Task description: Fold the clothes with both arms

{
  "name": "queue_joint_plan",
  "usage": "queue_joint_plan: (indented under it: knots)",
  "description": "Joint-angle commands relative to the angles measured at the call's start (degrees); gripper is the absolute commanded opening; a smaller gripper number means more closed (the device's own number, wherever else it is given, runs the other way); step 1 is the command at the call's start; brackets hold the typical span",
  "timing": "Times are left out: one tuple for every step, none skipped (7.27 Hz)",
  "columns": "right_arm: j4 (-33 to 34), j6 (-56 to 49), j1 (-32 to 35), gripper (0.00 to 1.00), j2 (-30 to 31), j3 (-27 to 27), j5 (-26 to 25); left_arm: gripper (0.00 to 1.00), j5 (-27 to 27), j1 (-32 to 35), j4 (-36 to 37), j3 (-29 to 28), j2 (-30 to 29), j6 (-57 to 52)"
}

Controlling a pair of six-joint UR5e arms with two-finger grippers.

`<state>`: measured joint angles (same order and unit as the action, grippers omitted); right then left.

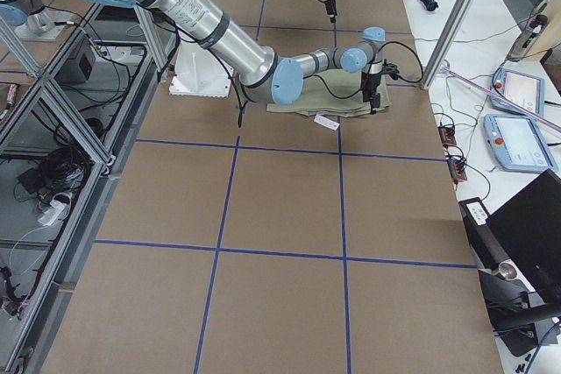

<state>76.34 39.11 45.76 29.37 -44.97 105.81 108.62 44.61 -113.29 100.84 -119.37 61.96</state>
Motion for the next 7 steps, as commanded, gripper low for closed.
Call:
queue_joint_plan:
  knots:
    - [-0.66, -0.08, 0.20, 1.00, -0.02, 1.02, -1.30, 1.00, 0.62, 0.03, 0.00, 0.06, 0.02, 0.00]
    - [-3.10, -0.08, 0.47, 1.00, 0.07, 3.99, -2.18, 1.00, 0.71, 0.03, 0.00, 0.06, 0.02, 0.00]
    - [-4.08, -0.08, 1.77, 1.00, 0.07, 5.32, -2.27, 1.00, 0.71, 0.03, 0.00, 0.06, 0.11, 0.00]
    - [-4.18, -0.17, 3.35, 1.00, 0.07, 5.51, -2.19, 1.00, 0.71, 0.03, 0.00, -0.03, 0.11, 0.00]
    - [-4.18, -0.17, 4.24, 1.00, 0.07, 5.86, -2.19, 1.00, 0.71, 0.03, 0.00, -0.11, 0.11, 0.00]
    - [-4.18, 0.00, 4.51, 1.00, -0.10, 5.69, -1.58, 1.00, 0.71, 0.03, 0.00, -0.20, 0.19, 0.00]
    - [-4.00, 0.35, 4.95, 1.00, -0.10, 3.34, 0.34, 1.00, 0.80, -0.14, 0.00, -0.20, 0.11, 0.09]
